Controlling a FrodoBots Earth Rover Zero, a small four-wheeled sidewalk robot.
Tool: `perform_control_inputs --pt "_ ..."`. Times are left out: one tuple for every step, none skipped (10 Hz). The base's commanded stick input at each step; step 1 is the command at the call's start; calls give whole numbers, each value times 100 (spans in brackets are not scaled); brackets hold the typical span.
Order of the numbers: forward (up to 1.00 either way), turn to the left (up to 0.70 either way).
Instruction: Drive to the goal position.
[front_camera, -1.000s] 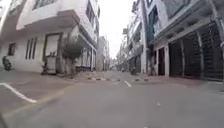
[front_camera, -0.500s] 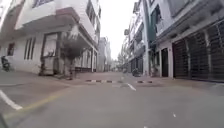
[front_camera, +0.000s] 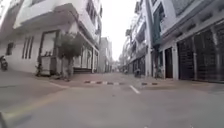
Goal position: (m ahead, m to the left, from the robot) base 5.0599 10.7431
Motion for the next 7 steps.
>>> perform_control_inputs --pt "0 0" --pt "0 0" --pt "0 0" --pt "0 0" --pt "0 0" --pt "0 0" --pt "0 1"
